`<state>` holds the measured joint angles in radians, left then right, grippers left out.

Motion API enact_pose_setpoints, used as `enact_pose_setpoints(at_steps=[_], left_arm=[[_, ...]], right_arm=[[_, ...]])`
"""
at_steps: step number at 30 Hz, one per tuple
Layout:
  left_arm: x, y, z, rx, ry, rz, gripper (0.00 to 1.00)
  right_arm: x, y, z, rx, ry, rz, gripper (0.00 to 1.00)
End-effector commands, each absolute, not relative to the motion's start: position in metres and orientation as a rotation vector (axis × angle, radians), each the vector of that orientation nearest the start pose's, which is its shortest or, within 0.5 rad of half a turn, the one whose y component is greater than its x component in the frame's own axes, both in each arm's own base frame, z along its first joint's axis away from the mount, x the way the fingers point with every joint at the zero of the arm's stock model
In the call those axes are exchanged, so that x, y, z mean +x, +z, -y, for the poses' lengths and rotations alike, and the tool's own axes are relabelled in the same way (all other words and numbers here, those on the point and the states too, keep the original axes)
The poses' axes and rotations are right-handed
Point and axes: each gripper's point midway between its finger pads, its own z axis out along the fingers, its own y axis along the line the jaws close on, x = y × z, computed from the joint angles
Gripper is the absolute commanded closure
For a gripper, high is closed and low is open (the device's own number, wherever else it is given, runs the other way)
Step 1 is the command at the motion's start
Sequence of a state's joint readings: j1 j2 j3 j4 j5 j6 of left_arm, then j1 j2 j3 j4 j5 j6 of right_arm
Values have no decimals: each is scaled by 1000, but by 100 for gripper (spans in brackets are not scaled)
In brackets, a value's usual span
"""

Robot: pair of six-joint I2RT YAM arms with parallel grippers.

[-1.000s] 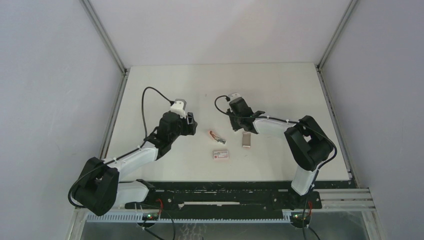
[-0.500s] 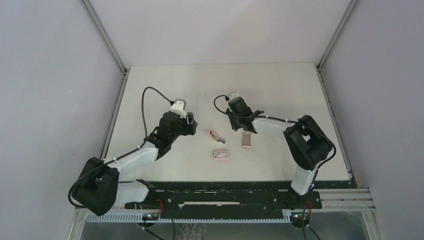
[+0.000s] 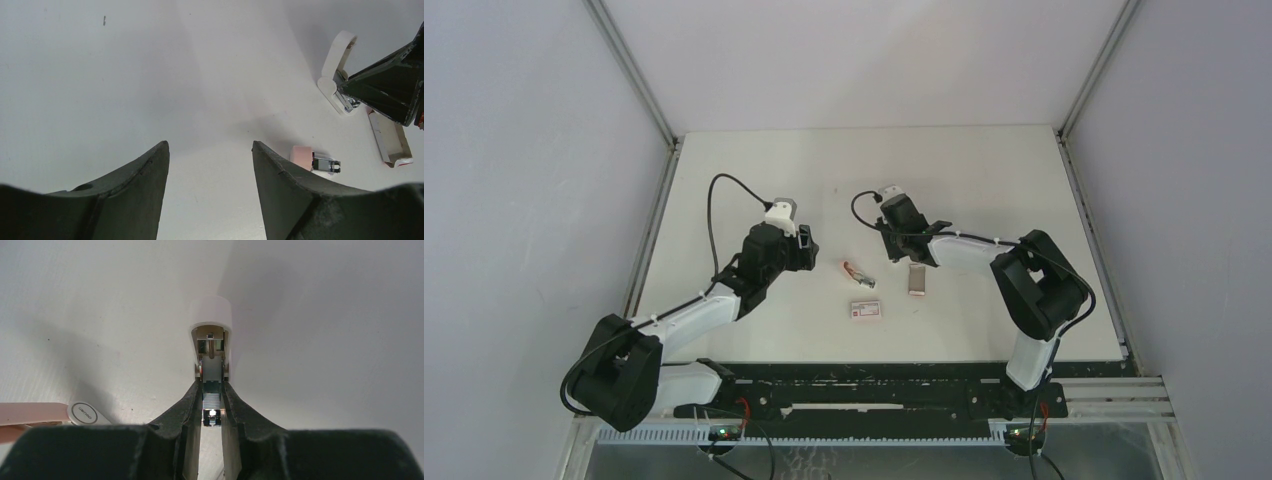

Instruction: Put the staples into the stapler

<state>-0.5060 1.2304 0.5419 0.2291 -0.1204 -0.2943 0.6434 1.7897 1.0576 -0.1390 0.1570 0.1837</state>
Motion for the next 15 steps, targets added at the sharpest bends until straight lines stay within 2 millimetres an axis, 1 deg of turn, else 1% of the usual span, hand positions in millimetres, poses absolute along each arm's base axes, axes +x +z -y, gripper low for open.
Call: enact_pose_setpoints(at_steps=[1, 15], left_arm=[[330, 119, 172, 159, -390, -1997, 34], [330, 119, 171, 158, -386, -1997, 34]], right_arm=[[366, 47, -248, -498, 176, -2344, 83], [365, 41, -248, -509, 169, -2361, 83]])
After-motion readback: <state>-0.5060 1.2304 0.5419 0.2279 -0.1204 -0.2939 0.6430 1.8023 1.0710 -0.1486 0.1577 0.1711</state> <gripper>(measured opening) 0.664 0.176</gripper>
